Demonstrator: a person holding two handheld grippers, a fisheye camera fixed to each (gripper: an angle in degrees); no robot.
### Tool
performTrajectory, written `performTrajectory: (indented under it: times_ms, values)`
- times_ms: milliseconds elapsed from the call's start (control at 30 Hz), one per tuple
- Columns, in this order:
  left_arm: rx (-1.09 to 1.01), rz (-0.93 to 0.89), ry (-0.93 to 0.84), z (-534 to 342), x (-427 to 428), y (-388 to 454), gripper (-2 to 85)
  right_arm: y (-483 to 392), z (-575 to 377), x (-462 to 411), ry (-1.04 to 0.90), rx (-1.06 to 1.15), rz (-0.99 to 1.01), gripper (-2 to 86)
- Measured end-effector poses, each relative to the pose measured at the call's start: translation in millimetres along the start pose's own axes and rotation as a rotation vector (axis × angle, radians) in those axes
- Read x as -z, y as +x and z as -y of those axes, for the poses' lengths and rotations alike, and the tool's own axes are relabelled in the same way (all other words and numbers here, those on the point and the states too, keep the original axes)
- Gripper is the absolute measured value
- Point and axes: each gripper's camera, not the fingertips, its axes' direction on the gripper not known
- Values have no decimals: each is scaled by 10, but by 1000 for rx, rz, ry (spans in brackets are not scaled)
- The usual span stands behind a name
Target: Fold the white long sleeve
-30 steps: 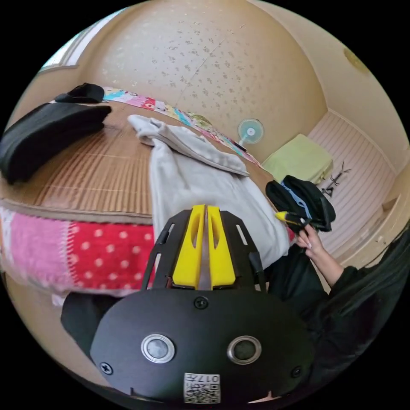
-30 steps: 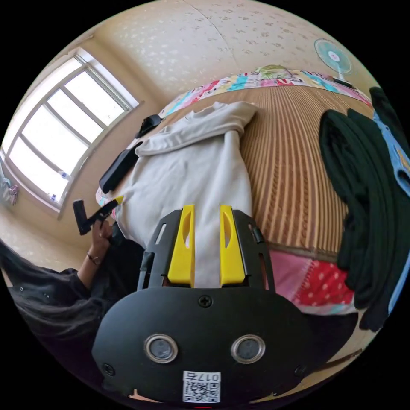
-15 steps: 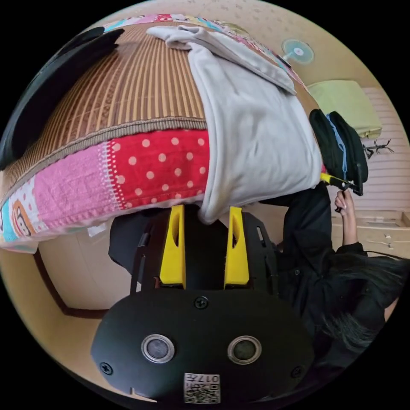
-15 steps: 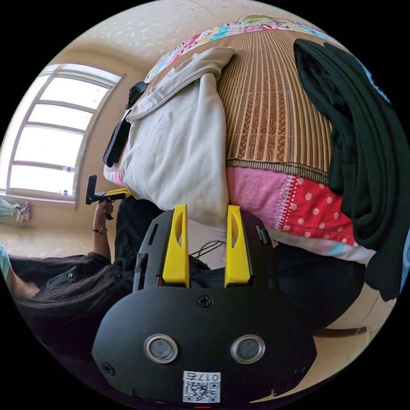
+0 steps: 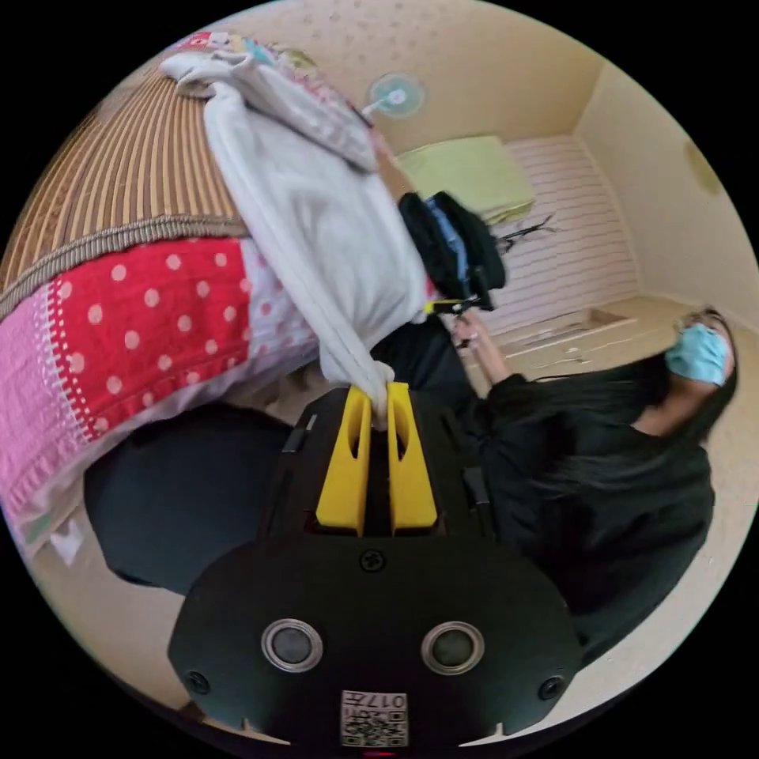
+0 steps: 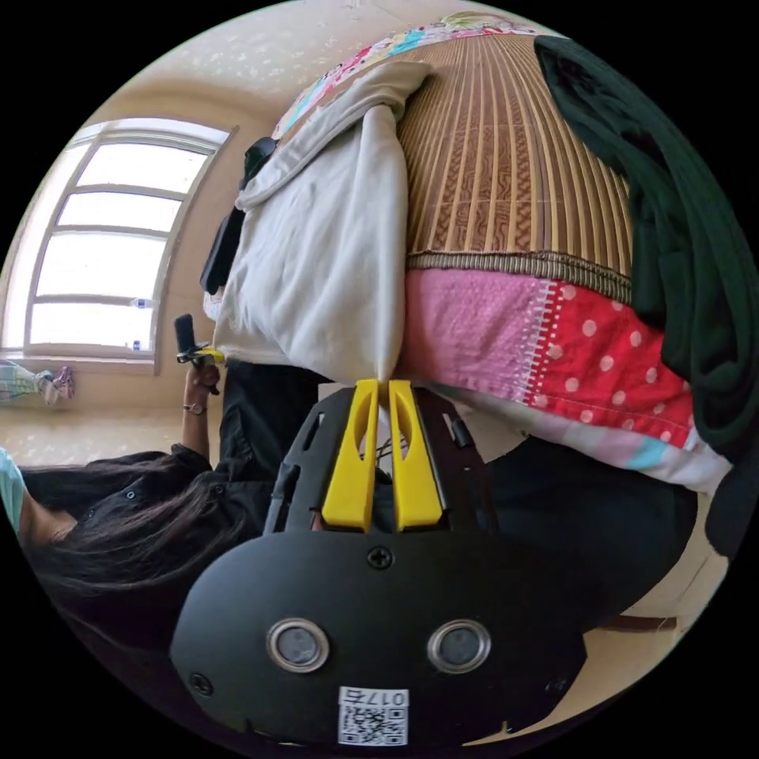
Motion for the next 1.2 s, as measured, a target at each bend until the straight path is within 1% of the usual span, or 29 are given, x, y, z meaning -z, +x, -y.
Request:
performTrajectory:
  times_ms: [33, 100, 133, 167, 200, 267, 333, 367, 433, 467, 500, 533, 600, 633, 667, 700, 767, 800, 833, 900, 1000, 1067, 1133, 1167, 1200]
  values:
    - [-26, -38, 57, -40, 125, 65, 38, -9, -35, 52, 8, 27, 55, 37]
    - [-110, -132, 227, -166, 552, 335, 37, -27, -234, 379, 115, 160, 395, 29]
    - [-138, -152, 254, -180, 636, 417, 37, -33, -288, 471, 151, 194, 481, 27]
    - [-211, -209, 307, -196, 788, 596, 37, -80, -404, 653, 228, 263, 599, 25]
    - [-284, -267, 360, -194, 919, 769, 37, -192, -521, 835, 303, 349, 673, 24]
    - [-368, -360, 452, -155, 1116, 972, 37, -420, -669, 1096, 407, 463, 725, 23]
    - [-388, -415, 532, -41, 1296, 1075, 38, -660, -730, 1310, 489, 531, 715, 23]
    - [-343, -402, 579, 79, 1403, 1080, 39, -801, -685, 1420, 526, 530, 671, 23]
    - [-189, -305, 620, 350, 1535, 986, 40, -987, -436, 1522, 529, 452, 543, 23]
    - [-51, -229, 639, 571, 1605, 839, 41, -1104, -188, 1548, 526, 400, 427, 24]
    - [38, -174, 689, 799, 1675, 663, 43, -1212, 109, 1539, 535, 370, 332, 25]
    - [59, -152, 717, 913, 1708, 574, 44, -1249, 273, 1524, 546, 352, 300, 26]
    - [157, -73, 800, 1389, 1818, 148, 71, -1325, 989, 1406, 584, 289, 229, 32]
    - [160, -43, 809, 1497, 1847, 69, 85, -1334, 1168, 1360, 576, 277, 209, 34]
    - [171, 42, 827, 1648, 1910, -33, 108, -1365, 1484, 1247, 546, 250, 131, 38]
    - [191, 155, 829, 1730, 1957, -82, 129, -1411, 1714, 1098, 503, 198, 8, 44]
    - [234, 292, 802, 1723, 1950, -108, 146, -1530, 1841, 852, 449, 139, -130, 62]
    - [250, 351, 788, 1630, 1888, -105, 155, -1655, 1794, 691, 438, 160, -182, 82]
    - [256, 380, 783, 1559, 1841, -102, 159, -1714, 1742, 612, 440, 169, -209, 89]
    - [324, 476, 766, 1172, 1586, -128, 165, -1879, 1427, 310, 483, 157, -334, 106]
    - [441, 532, 777, 655, 1230, -198, 185, -2016, 980, -15, 557, 216, -386, 94]
    - [500, 521, 804, 406, 1031, -245, 200, -2091, 763, -190, 593, 263, -405, 86]
    - [546, 455, 838, 237, 857, -338, 209, -2143, 617, -387, 615, 312, -471, 79]
    - [558, 401, 846, 192, 763, -427, 209, -2124, 573, -543, 614, 316, -542, 73]
    - [566, 358, 842, 194, 686, -521, 208, -2031, 587, -711, 573, 280, -602, 68]
